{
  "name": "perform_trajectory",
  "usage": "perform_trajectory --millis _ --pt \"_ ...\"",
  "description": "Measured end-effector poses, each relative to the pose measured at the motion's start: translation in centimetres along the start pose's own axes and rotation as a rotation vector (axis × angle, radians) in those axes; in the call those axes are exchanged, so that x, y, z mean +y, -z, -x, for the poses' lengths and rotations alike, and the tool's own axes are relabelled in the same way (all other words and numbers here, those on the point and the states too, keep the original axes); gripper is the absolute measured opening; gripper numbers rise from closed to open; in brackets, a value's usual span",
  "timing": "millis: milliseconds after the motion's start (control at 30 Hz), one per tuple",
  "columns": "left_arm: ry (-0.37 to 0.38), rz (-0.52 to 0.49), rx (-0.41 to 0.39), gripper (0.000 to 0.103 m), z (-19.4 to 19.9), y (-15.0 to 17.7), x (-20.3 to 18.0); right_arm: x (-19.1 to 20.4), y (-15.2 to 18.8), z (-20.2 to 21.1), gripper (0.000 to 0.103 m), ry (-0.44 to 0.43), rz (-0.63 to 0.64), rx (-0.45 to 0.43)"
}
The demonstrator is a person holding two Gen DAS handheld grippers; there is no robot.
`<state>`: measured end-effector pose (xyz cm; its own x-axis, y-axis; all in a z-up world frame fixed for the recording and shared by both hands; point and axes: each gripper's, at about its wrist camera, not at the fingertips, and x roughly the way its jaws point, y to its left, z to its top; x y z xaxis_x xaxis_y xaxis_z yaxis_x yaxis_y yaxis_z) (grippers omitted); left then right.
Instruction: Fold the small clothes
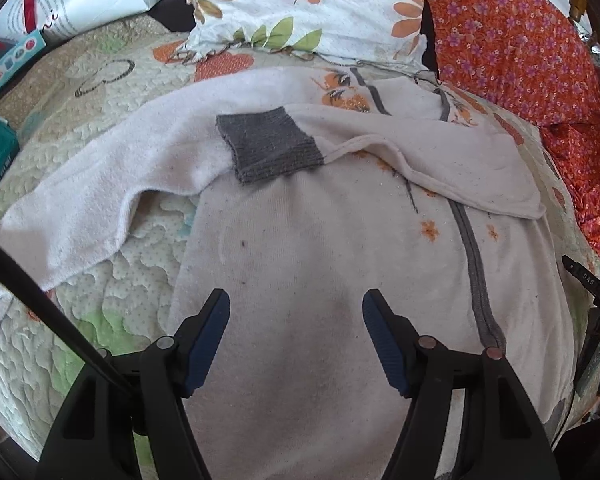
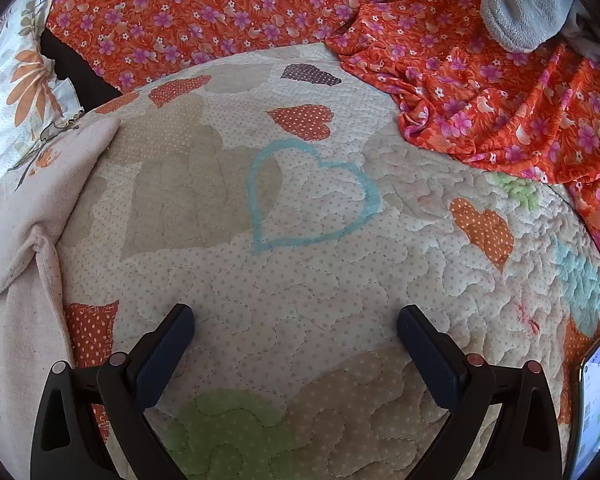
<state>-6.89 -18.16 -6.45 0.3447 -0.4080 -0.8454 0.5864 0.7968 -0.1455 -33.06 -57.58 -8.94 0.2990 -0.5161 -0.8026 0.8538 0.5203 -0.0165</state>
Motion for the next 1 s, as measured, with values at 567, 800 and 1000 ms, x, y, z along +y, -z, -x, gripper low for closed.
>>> perform_trajectory --millis 567,800,1000 --pt "-0.015 -0.002 0.014 0.068 -0.45 0.33 0.27 0.03 -0.01 0.01 0.103 0.001 -0.002 0.0" --pt "-0.01 0.029 0.014 0.068 -0.37 0.09 0.7 0.03 -0.01 0.01 0.103 0.002 -0.003 0.0" --pt "-0.016 0.028 0.012 0.068 -0.29 0.06 0.72 0.04 -0.01 0.01 0.103 0.002 -0.003 0.0"
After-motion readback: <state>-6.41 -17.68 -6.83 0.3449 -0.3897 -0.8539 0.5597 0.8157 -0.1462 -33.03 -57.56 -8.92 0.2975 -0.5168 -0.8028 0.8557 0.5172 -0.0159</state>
